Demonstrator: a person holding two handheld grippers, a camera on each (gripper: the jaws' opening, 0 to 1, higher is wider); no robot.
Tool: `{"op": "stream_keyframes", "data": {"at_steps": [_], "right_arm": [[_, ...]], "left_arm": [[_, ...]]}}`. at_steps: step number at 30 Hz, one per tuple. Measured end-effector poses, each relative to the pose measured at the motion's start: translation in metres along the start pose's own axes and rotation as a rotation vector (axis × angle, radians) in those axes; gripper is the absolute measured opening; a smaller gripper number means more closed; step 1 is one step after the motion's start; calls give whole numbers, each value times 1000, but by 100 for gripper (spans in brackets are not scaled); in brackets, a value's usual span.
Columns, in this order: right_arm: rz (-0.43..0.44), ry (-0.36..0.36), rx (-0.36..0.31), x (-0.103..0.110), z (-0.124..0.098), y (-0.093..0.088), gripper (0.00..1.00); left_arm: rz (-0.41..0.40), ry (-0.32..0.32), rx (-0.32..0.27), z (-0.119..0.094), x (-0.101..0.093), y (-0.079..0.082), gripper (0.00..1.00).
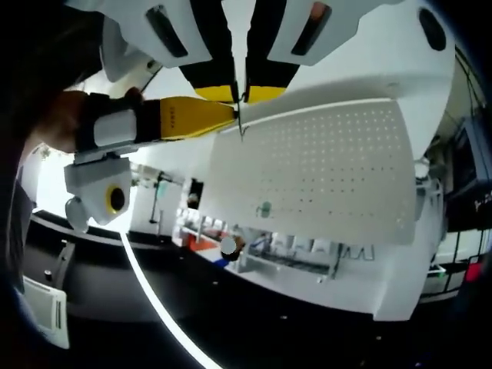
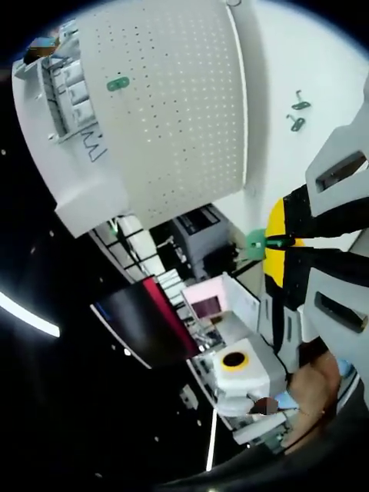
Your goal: Insert the hook assembly into the mounting plate slot until the hook locks in place.
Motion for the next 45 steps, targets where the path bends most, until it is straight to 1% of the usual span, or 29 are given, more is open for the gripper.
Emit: {"op": "stream_keyframes", "data": {"at_steps": [2, 3, 4, 5, 6, 9, 10, 11, 12, 14, 15, 18, 19, 21, 24, 25, 28, 33, 35, 37, 39, 44, 45], "right_arm": [[-4, 0, 4, 0, -1, -1, 0], [-6, 1, 5, 0, -1, -1, 0], [-8, 2, 6, 0, -2, -1, 0], [-10, 3, 7, 0, -2, 0, 0], [-27, 1, 22, 0, -2, -1, 0], [-34, 1, 23, 0, -2, -3, 0], [-31, 1, 25, -1, -2, -3, 0], [-30, 0, 25, -1, -3, -4, 0], [-31, 0, 25, -2, -3, -4, 0], [-32, -3, 19, -3, -4, -3, 0], [-31, -6, 16, -4, -4, -3, 0], [-29, -15, 4, -6, -5, 0, 0], [-30, -20, -3, -7, -6, 2, 0], [-36, -29, -13, -10, -7, 5, 0], [-60, -61, -39, -19, -10, 10, 0], [-59, -66, -40, -20, -11, 11, 0], [-56, -85, -55, -26, -13, 14, 0], [-58, -104, -68, -33, -15, 18, 0], [-58, -109, -70, -36, -15, 19, 0], [-63, -114, -69, -38, -15, 19, 0], [-66, -118, -63, -40, -14, 19, 0], [-73, -127, -53, -45, -12, 20, 0], [-76, -129, -53, -46, -12, 20, 0]], "left_arm": [[-2, -1, -4, 0, -1, -1, 4], [-17, -1, -9, 0, -1, -1, 4], [-66, -6, -28, 0, -1, -2, 4], [-67, -12, -33, -1, 0, -3, 4], [-57, -16, -27, -1, 1, -4, 4], [-36, -21, -16, 0, -1, -5, 5], [-45, -24, -11, 0, -1, -5, 5], [-113, -34, -2, 0, -2, -6, 5], [-133, -45, 0, 0, -2, -7, 6], [-108, -51, -7, 1, -2, -6, 8], [-96, -57, -3, 1, -3, -6, 10], [-89, -57, 2, 3, -5, -6, 22], [-94, -56, 4, 4, -5, -6, 28], [-99, -54, 9, 7, -5, -6, 36], [-89, -54, 17, 9, -5, -6, 44], [-89, -57, 18, 9, -5, -5, 46], [-71, -51, 19, 10, -4, -2, 47], [-79, -59, 17, 11, -3, -1, 57], [-65, -64, 14, 11, -3, 0, 59], [-63, -68, 7, 10, -3, 1, 65], [-79, -75, 2, 11, -4, 1, 71], [-78, -83, 3, 11, -6, 2, 79], [-79, -84, 3, 11, -6, 3, 82]]}}
Point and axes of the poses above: the point that each gripper's makers call its tool centre point, and the gripper's own axes: z roughly forward along the fingers, x roughly to its left, y roughly out of its top, the point moved 8 cm from there along -z, roughly backward along the fingers, and after that the axes turned 11 degrees about z, right-handed, at the moved point
